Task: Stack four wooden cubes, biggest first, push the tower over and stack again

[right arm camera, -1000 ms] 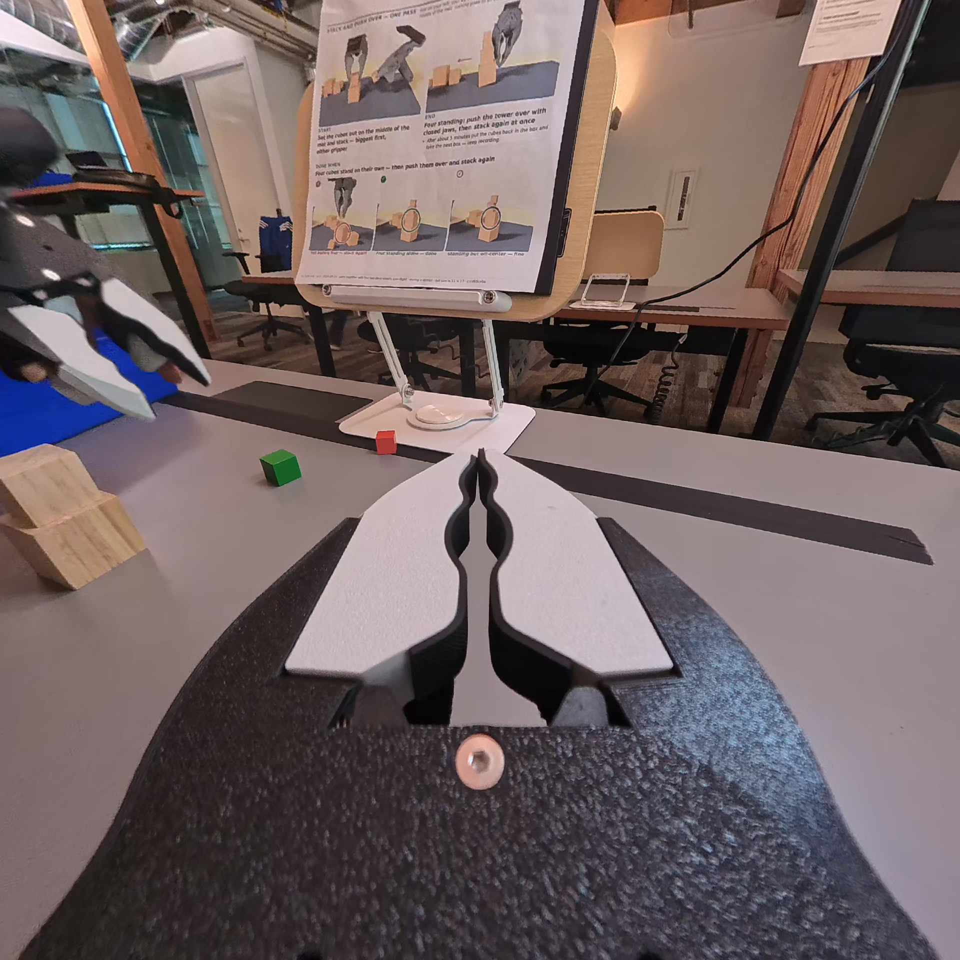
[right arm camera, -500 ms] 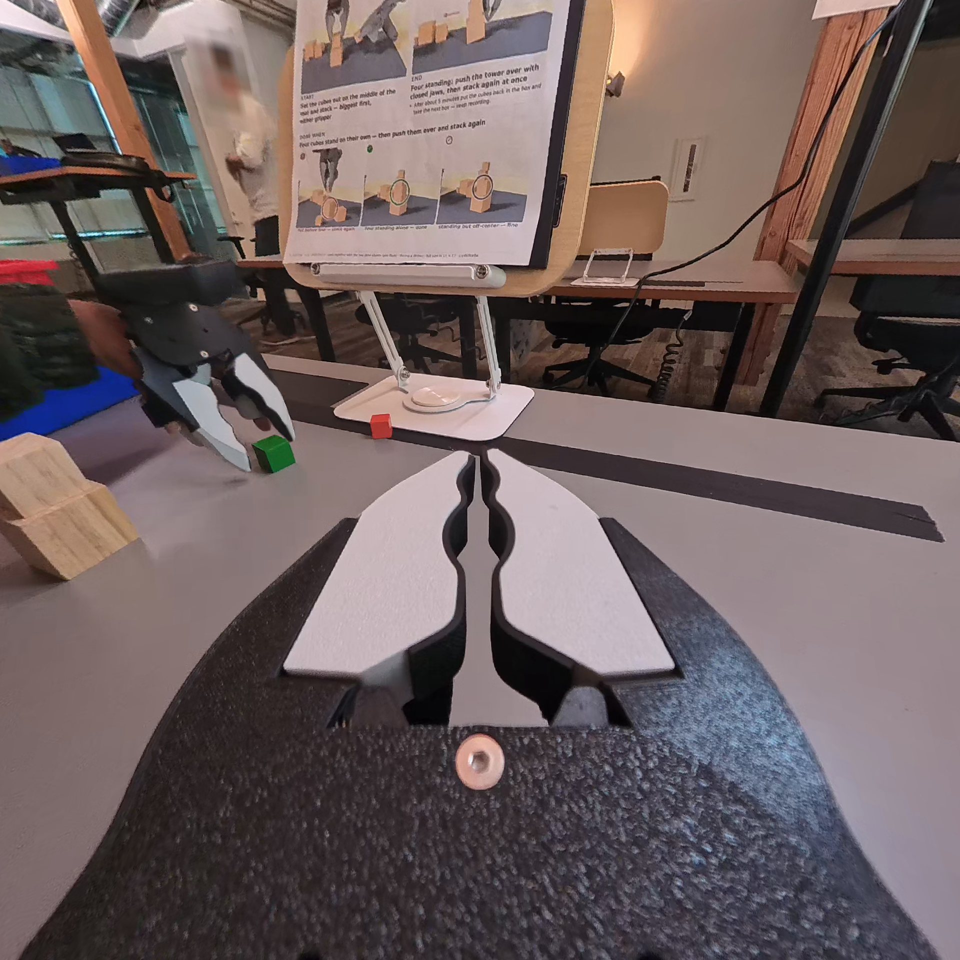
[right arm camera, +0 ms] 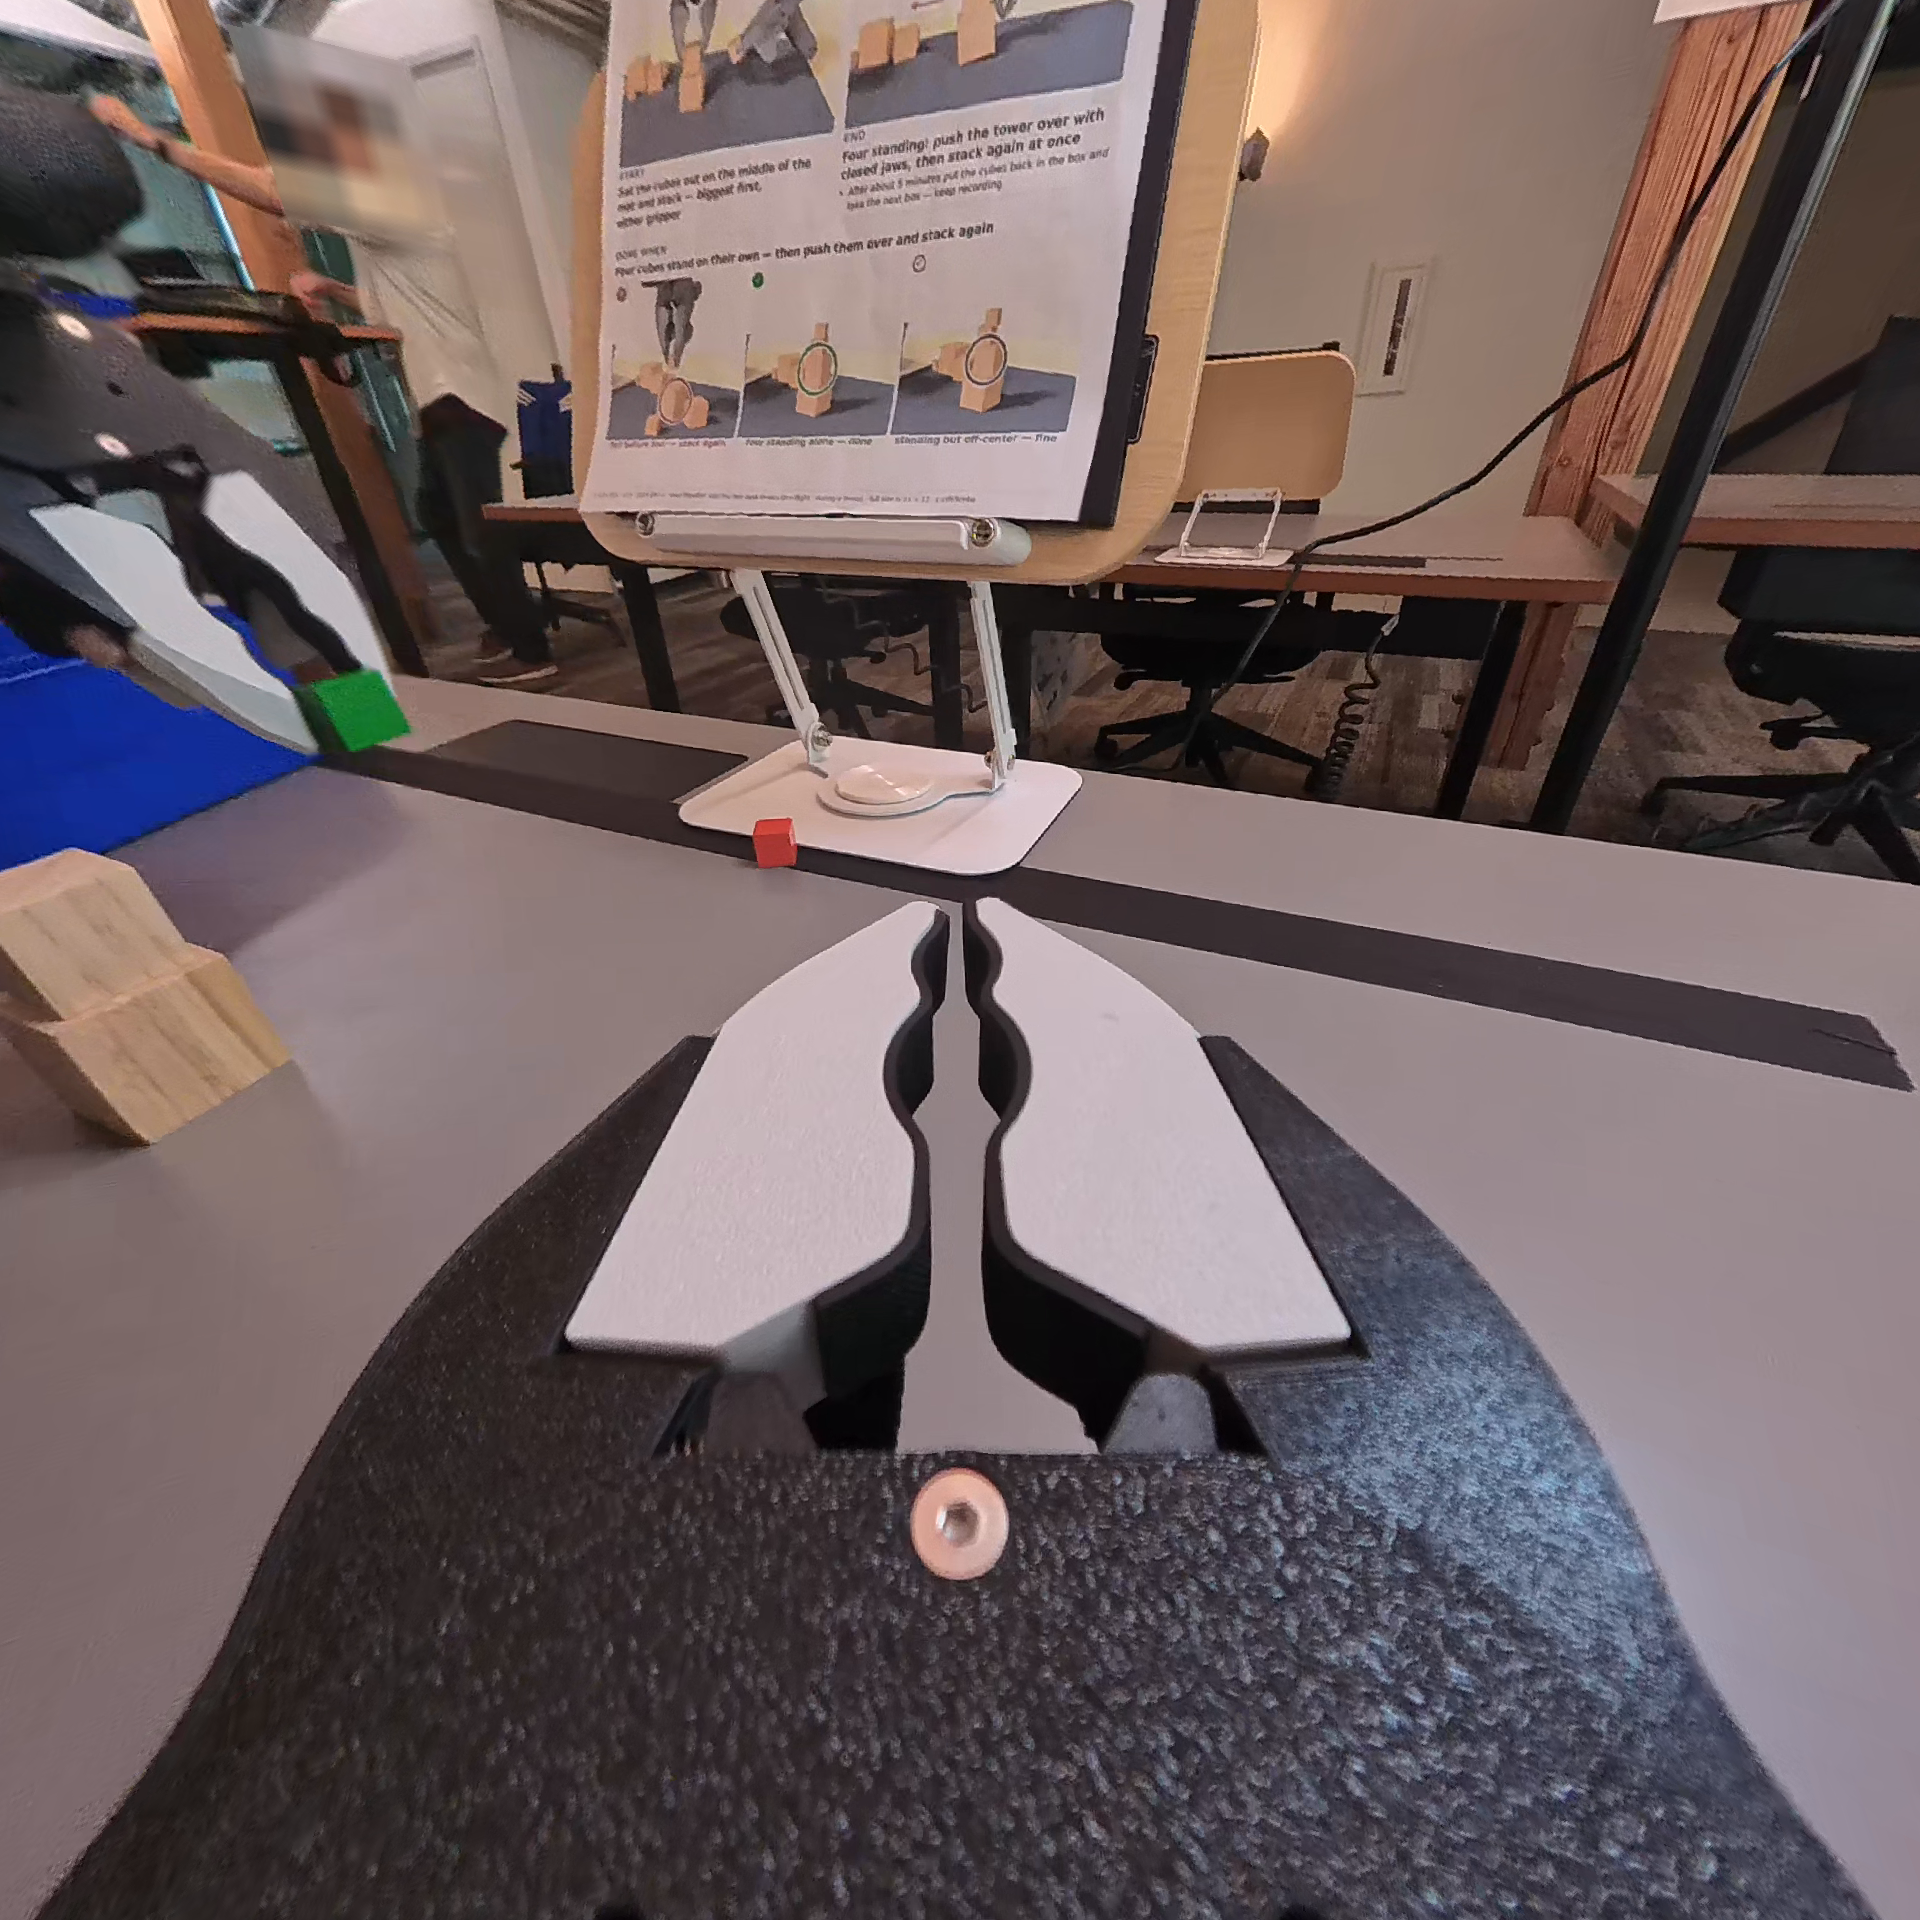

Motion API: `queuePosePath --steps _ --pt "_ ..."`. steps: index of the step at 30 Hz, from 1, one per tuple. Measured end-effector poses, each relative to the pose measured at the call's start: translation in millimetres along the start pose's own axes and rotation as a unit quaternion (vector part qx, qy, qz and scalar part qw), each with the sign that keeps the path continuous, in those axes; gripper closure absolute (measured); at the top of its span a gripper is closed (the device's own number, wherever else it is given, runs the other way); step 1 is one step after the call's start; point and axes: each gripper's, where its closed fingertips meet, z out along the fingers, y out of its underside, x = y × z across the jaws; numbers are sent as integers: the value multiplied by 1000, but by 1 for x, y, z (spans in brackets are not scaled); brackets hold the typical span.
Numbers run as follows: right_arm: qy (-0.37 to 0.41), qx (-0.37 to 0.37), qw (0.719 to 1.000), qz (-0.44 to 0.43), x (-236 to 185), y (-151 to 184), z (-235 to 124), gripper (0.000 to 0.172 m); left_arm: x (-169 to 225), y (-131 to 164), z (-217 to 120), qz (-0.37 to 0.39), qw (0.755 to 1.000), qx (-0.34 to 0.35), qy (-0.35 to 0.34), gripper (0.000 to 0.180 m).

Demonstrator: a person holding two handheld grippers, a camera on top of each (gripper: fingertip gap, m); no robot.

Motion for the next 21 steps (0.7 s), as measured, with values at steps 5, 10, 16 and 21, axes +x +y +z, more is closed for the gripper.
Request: queuePosePath --steps 5,10,16,21 --pt "12 7 1000 -5 3 -3 -2 169 24 -6 -28 8 1000 8 -4 152" --pt "24 21 999 -4 6 -9 -5 170 48 -5 -41 23 1000 1 -5 152" --pt "28 25 999 -3 8 -10 -6 170 64 -1 -49 34 999 -2 -9 152" --pt "25 23 999 -5 7 -9 -5 170 73 3 -50 32 999 -13 -7 152"
